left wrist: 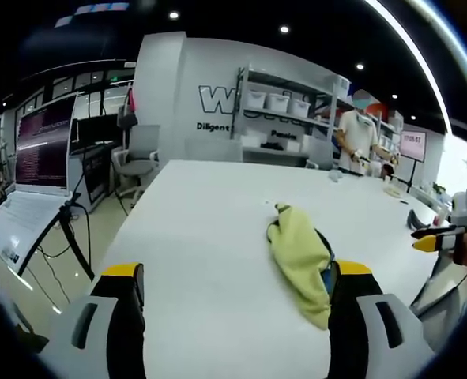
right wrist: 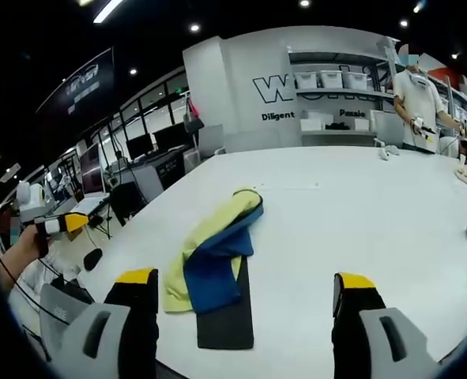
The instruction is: Fold the garment on the visible template until the final outline fits inside the template.
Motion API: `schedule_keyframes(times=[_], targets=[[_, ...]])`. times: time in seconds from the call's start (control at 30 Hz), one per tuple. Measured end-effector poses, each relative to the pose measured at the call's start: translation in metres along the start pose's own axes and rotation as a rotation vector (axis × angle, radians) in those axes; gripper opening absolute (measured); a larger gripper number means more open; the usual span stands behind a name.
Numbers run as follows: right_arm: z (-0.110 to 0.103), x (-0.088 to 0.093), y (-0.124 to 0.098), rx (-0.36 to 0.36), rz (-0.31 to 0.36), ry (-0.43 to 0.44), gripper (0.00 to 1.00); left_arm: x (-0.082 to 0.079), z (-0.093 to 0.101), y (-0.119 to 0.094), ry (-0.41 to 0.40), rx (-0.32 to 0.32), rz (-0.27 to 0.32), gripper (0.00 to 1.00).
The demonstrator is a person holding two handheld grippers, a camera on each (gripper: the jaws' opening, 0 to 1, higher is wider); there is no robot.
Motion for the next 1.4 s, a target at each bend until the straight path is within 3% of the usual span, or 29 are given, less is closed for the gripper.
schedule_keyframes(times=[0.33,0.77,1.07,1.4], targets=[[-0.004,-0.002,0.005,-0.008,0.001,0.003,0.89,0.002,-0.003,0.003,-0.007,-0.008,-0.010,0.88],[-0.011,-0.009,0.021,-0.044,-0.004,0.008,0.86,-0.012,-0.004,0.026,-0.019,-0.004,-0.002,0.87],[-0.022,-0.022,0.049,-0.077,-0.008,-0.007,0.83,-0.014,0.002,0.048,-0.011,0.011,-0.022,0.86],[-0.035,-0.030,0.095,-0.133,-0.047,-0.028,0.79,-0.015,0.004,0.087,0.007,0.048,-0.047,0.84]])
Point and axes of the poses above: the point that each gripper's makers call its tool centre point, and the gripper's own axes: y roughly forward along the fingers, z roughly to its right, x roughly out of its underside, the point moved 6 cm from there along -y, roughly backward along the fingers, and after that the axes turned 4 degrees about y, right-handed, at the moved point
